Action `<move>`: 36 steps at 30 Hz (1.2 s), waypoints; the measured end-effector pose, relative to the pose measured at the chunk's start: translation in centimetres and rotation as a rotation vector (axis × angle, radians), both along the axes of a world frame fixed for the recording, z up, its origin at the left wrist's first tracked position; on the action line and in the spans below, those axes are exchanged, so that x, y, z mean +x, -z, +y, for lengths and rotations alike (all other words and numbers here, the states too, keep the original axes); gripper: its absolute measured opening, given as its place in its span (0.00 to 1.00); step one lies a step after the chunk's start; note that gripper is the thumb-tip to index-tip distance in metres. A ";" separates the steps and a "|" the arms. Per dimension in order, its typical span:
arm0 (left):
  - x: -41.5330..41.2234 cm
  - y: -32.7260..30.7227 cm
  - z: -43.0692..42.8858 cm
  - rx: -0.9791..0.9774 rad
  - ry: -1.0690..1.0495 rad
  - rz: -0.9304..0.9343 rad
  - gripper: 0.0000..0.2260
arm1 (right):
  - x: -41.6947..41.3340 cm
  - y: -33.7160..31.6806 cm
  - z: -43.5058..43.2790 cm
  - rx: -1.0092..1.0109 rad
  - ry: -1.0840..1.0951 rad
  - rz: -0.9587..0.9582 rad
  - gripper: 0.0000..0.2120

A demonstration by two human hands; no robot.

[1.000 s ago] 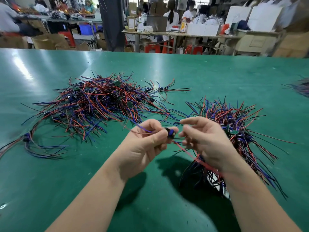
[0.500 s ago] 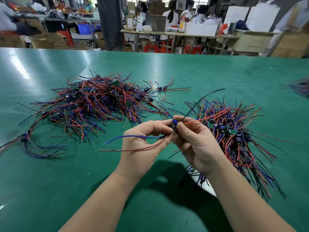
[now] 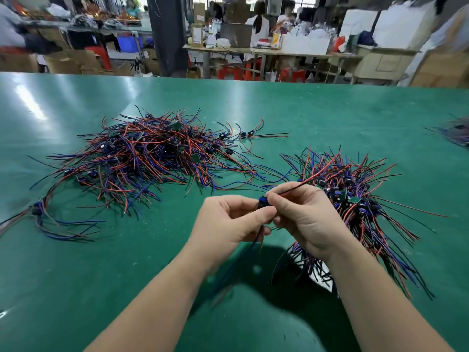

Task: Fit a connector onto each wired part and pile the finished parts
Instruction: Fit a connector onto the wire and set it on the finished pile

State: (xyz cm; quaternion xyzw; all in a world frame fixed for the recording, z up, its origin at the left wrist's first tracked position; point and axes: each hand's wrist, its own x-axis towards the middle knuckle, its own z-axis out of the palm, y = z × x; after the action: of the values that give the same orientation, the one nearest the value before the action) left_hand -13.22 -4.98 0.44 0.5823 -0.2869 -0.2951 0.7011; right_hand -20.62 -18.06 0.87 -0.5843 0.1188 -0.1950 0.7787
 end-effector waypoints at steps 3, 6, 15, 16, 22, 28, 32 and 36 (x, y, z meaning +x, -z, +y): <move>0.3 0.0 0.0 0.030 -0.024 0.052 0.08 | 0.1 -0.1 -0.3 -0.069 0.104 0.055 0.06; 0.0 0.0 0.0 0.120 0.016 0.009 0.09 | -0.2 -0.7 -1.2 -0.051 0.254 0.069 0.08; 0.4 -0.3 1.2 0.427 0.456 -0.129 0.10 | -1.4 -1.2 -3.8 0.144 0.648 0.016 0.12; 0.8 -0.4 1.4 0.442 0.466 -0.117 0.10 | -1.3 -1.2 -3.8 0.158 0.655 0.000 0.11; 3.1 0.1 0.9 0.222 -0.111 0.108 0.07 | -1.3 -1.3 -3.9 0.080 0.626 -0.063 0.06; 1.5 1.1 -0.1 0.076 -0.068 -0.084 0.07 | -0.1 0.1 0.7 -0.478 0.235 0.060 0.09; 2.2 1.8 -0.1 0.228 -0.158 -0.507 0.10 | 0.1 0.3 1.0 -0.631 0.436 0.028 0.08; 6.6 2.5 1.9 0.642 -0.716 -0.837 0.16 | -1.9 -1.3 -2.3 -0.952 0.796 0.114 0.07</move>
State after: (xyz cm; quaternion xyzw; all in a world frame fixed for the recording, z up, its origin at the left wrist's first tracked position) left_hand -6.66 -3.09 -2.07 0.8892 -0.2212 0.1388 0.3756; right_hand -22.47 -20.37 2.21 -0.7876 0.2690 -0.4706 0.2930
